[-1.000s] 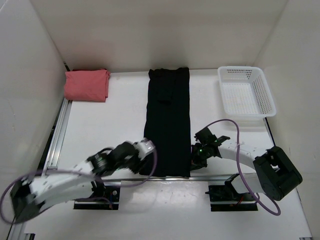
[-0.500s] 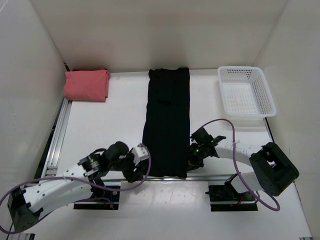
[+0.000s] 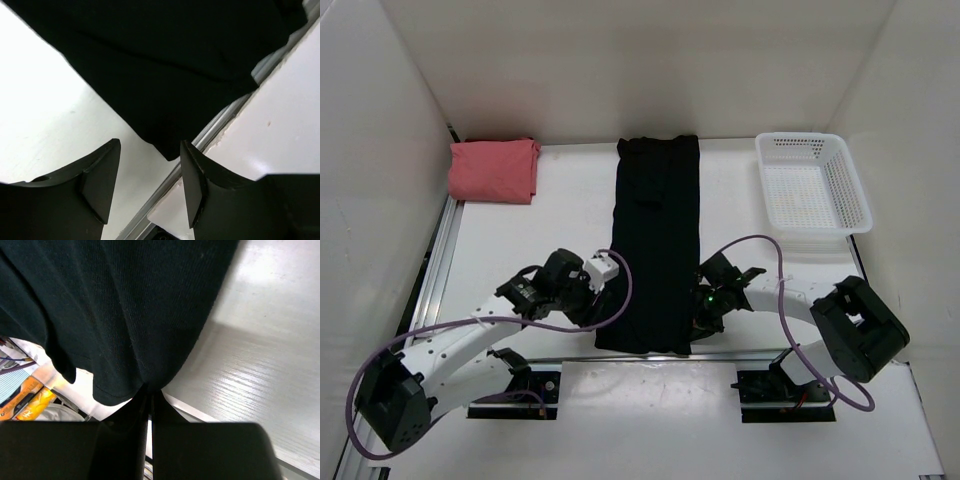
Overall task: Fold and stack the t-shirts
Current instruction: Grab the bottom of the folded rectangular tshirt with both arms
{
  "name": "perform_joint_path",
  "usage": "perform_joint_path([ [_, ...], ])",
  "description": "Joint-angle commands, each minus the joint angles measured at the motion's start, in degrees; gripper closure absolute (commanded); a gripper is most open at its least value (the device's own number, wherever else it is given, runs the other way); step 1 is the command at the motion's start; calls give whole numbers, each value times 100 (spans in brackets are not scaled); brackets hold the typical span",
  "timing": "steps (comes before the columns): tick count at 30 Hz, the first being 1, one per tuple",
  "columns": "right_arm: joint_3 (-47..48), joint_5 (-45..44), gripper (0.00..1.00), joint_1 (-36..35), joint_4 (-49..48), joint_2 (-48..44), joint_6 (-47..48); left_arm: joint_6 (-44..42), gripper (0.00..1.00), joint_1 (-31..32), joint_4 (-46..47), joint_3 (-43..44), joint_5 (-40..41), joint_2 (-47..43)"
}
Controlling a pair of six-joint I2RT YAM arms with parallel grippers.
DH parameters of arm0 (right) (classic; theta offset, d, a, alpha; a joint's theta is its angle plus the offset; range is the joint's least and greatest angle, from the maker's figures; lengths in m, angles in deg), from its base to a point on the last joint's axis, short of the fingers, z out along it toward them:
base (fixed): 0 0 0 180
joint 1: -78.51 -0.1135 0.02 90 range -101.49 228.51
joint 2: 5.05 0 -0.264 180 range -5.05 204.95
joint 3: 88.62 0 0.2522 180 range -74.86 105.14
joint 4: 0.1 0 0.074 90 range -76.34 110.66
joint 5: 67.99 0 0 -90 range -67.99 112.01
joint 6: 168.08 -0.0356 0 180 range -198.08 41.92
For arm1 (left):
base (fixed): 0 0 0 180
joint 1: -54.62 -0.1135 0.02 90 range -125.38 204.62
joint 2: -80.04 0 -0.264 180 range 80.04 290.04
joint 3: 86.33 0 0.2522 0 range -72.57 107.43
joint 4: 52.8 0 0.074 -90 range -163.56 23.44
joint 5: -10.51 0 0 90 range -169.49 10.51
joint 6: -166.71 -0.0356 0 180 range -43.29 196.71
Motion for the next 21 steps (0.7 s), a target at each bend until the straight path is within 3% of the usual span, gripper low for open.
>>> perform_joint_path([
  [1,-15,-577,98,-42,181,149,188,-12,40,335,194,-368,538,-51],
  [4,-15,-577,98,-42,181,263,188,-12,40,179,1090,-168,1189,-331],
  [6,-15,-577,98,-42,181,264,188,-12,37,-50,1450,61,471,-385],
  [8,-15,-577,98,-42,181,316,188,-12,36,-113,1452,1,250,-437],
  [11,-15,-577,98,-94,181,369,188,-12,36,-113,1452,-1069,74,-856],
  [14,-68,-577,98,-155,181,421,188,-12,34,-60,1391,-1773,503,-1192],
  [21,-68,-577,98,-156,181,686,250,-12,31,-138,1338,-2215,609,-1246],
])
